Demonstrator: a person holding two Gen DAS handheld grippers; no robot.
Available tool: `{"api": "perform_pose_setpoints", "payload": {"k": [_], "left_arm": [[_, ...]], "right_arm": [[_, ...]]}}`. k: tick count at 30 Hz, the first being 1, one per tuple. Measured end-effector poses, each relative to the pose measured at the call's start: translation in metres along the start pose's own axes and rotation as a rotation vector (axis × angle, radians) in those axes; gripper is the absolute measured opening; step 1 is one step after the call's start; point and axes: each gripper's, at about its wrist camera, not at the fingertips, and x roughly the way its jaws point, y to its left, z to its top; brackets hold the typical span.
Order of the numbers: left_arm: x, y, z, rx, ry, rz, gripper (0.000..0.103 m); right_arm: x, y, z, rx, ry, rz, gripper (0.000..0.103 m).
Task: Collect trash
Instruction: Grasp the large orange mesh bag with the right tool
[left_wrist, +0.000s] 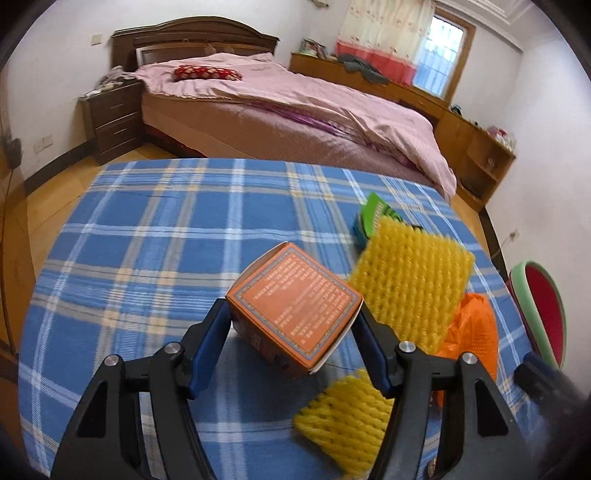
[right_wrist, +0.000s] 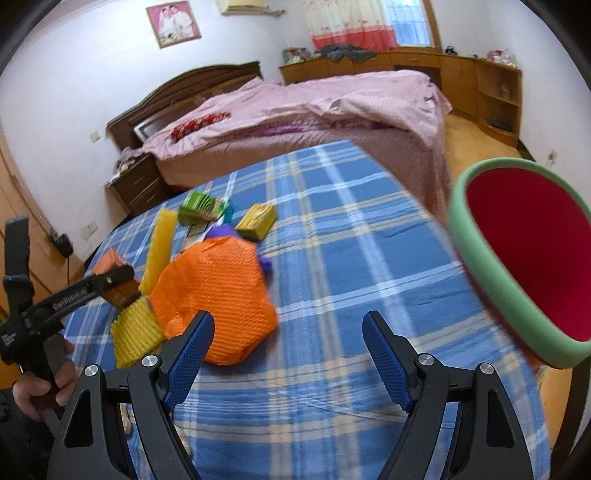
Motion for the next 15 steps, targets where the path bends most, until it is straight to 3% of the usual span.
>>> {"api": "perform_pose_setpoints", "payload": {"k": [7, 9, 11, 12, 14, 15], "left_arm": [[0.000, 0.012, 0.003, -0.048, -0.004, -0.016, 0.067], [-0.002, 0.012, 0.003, -0.047, -0.008, -0.024, 0.066], [-0.004, 0.012, 0.002, -0.045, -0.014, -0.028, 0.066], [-0.005, 0.012, 0.002, -0.042, -0.016, -0.029, 0.066], [-0.006, 0.010, 0.002, -0.040, -0.018, -0.032, 0.067], [-0.006, 0.010, 0.002, -0.039, -0.021, -0.034, 0.067]], "right_arm": [[0.023, 0.021, -0.004, -0.043, 0.047, 0.011, 0.082], [0.024, 0.024, -0.006, -0.046, 0.051, 0.017, 0.066], [0.025, 0.026, -0.008, -0.057, 0.055, 0.008, 0.042], [0.025, 0.027, -0.008, -0.061, 0.056, 0.009, 0.038], [0.023, 0.027, -0.009, -0.056, 0.056, 0.028, 0.018], [0.021, 0.027, -0.009, -0.052, 0.047, 0.027, 0.016]]}}
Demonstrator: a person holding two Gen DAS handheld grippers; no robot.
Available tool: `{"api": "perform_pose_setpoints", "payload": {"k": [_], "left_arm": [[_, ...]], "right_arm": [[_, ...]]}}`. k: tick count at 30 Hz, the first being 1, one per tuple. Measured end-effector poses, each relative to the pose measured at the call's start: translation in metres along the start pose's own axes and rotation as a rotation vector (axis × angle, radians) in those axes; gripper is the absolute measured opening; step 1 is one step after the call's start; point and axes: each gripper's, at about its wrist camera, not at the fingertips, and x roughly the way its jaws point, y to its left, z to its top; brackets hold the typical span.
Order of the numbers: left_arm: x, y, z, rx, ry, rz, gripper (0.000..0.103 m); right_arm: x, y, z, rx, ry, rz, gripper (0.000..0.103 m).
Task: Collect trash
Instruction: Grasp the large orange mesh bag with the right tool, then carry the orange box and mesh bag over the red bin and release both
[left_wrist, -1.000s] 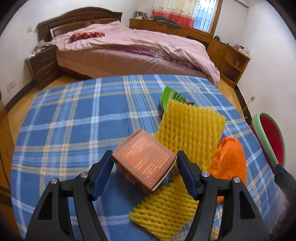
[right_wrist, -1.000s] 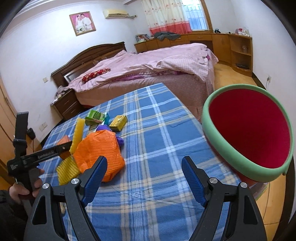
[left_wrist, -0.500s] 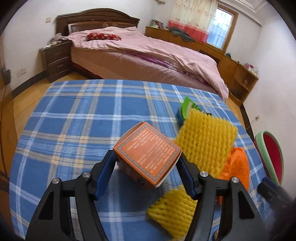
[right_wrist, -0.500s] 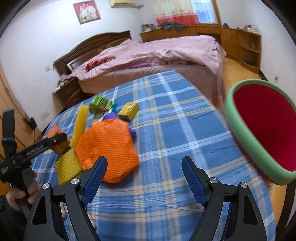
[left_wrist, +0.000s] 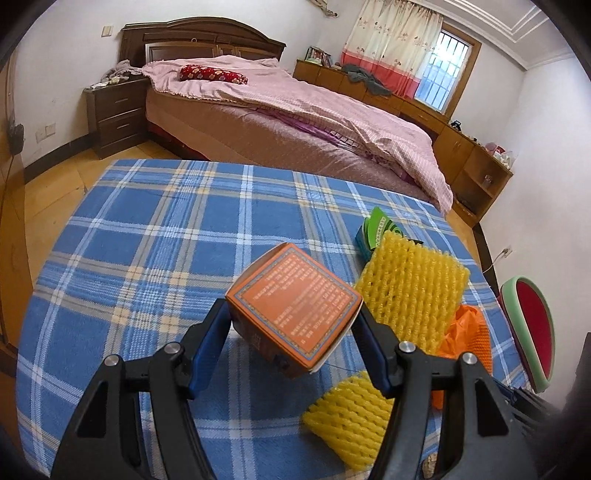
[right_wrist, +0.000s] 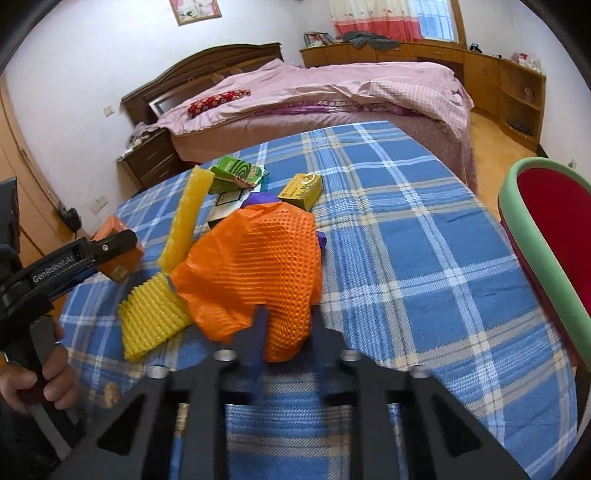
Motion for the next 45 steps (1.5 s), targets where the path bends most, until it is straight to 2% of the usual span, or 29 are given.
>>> {"api": "perform_pose_setpoints", "payload": {"k": [2, 7, 13, 21, 35, 45], "left_arm": [[-0.001, -0.001, 0.000, 0.003, -0.004, 0.000, 0.067], [-0.004, -0.002, -0.001, 0.006, -0.014, -0.006, 0.067], [-0.006, -0.009, -0.003, 0.026, -0.020, -0.017, 0.066], [-0.022, -0.039, -0.012, 0.101, -0.011, -0.047, 0.067], [-0.061, -0.133, -0.041, 0.236, 0.022, -0.191, 0.066], [-0.049, -0.205, -0.060, 0.314, 0.073, -0.276, 0.066]], "right_arm": [[-0.008, -0.001, -0.001, 0.004, -0.028, 0.003, 0.010], [-0.044, -0.004, -0.005, 0.022, -0.136, 0.018, 0.009], [-0.087, -0.012, -0.006, 0.031, -0.237, -0.010, 0.008], [-0.122, -0.042, -0.015, 0.094, -0.297, -0.069, 0.008], [-0.159, -0.100, -0.039, 0.239, -0.358, -0.122, 0.008], [-0.177, -0.150, -0.049, 0.328, -0.401, -0.135, 0.008]]}}
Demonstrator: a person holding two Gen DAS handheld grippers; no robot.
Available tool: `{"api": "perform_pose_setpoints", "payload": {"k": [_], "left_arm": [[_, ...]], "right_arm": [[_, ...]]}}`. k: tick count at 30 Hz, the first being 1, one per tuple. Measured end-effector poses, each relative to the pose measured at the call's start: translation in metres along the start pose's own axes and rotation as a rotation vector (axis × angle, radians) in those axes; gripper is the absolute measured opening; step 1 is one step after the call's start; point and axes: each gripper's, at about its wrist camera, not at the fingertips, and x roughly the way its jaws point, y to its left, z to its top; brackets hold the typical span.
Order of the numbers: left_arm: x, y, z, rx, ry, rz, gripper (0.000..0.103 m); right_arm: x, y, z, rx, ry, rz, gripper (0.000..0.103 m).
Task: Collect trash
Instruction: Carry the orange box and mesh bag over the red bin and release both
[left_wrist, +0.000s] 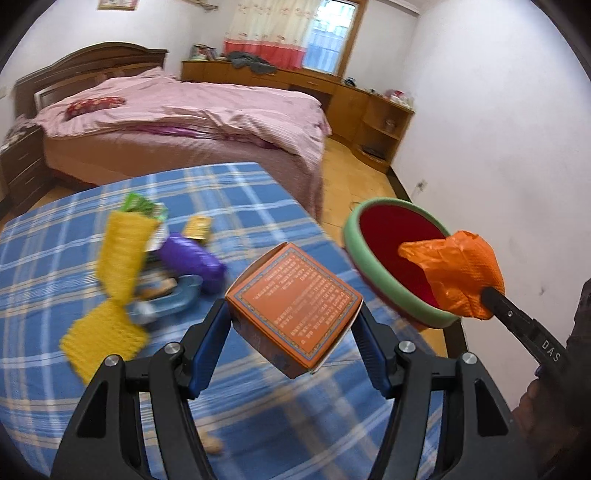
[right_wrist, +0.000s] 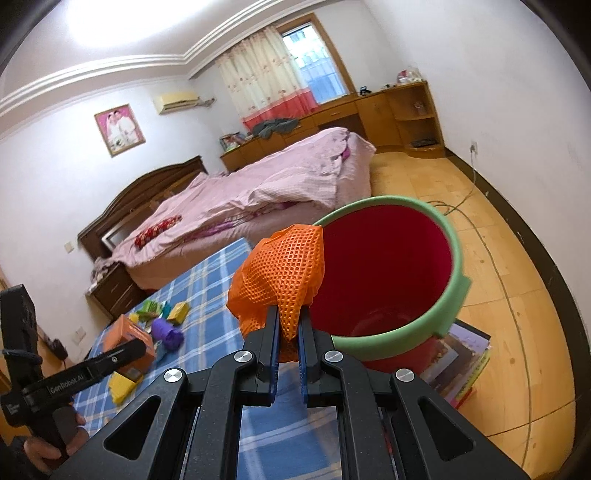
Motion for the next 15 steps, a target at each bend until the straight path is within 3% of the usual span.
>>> {"api": "perform_pose_setpoints", "payload": {"k": [15], "left_arm": [[0.069, -0.084, 0.018, 0.151, 0.072, -0.082, 0.066]], "right_arm": [[0.022, -0.060, 0.015, 0.044, 0.009, -0.082, 0.008]]}}
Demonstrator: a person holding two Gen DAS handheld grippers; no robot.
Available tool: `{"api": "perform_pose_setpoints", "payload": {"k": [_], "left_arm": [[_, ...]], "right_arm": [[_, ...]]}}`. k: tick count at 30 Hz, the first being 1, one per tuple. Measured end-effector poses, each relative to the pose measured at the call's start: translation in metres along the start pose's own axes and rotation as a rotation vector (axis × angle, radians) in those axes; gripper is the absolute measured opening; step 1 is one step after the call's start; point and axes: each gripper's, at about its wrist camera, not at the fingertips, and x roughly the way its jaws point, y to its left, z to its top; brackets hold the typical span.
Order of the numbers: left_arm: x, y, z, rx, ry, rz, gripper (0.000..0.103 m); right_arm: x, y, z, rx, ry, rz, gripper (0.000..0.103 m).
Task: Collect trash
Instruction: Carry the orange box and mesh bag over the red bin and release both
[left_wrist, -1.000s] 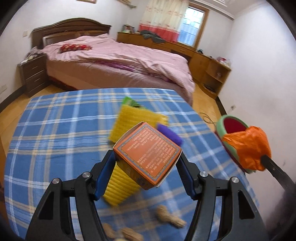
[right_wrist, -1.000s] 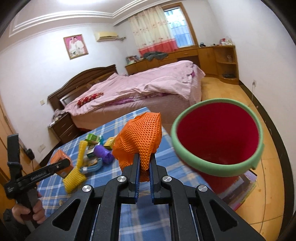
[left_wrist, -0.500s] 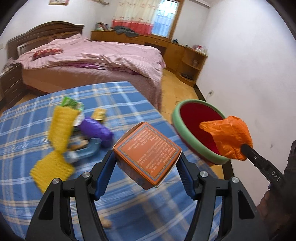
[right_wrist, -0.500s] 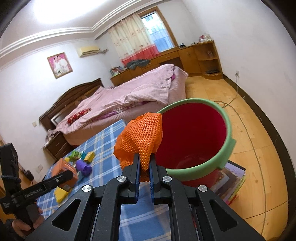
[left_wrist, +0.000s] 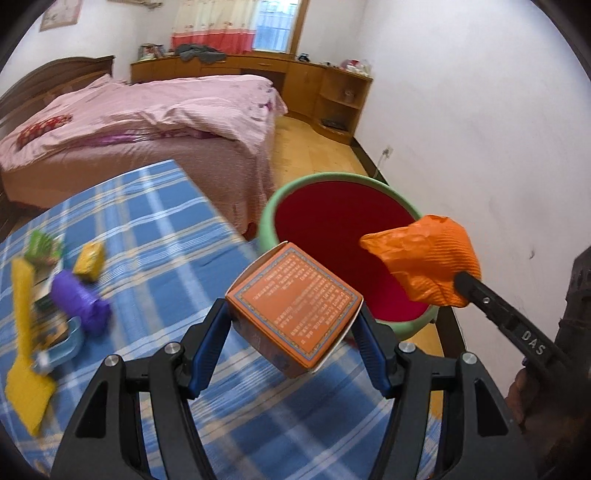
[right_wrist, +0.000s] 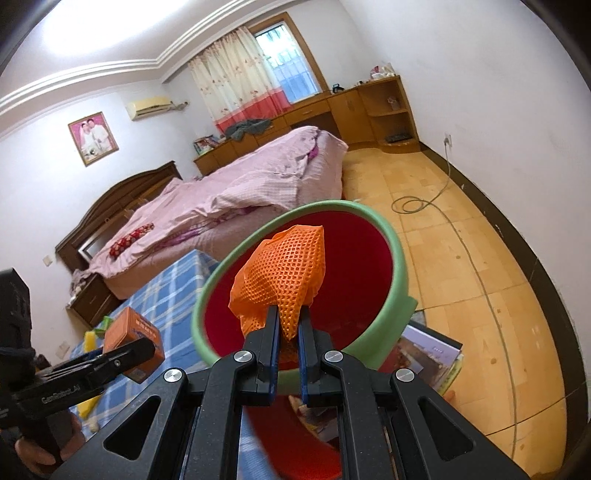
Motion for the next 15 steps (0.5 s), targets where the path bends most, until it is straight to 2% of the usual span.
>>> {"api": "perform_pose_setpoints", "payload": {"k": [9, 15], "left_arm": [[0.040, -0.035, 0.010, 0.086, 0.005, -0.060, 0.066], [0.060, -0.042, 0.013, 0.097, 0.015, -0.040, 0.066]], "right_arm": [[0.028, -0.022, 0.007, 0.008, 0.027, -0.040, 0.008], [0.042, -0.031, 0.008, 0.007, 0.050, -0.054, 0.011]]}}
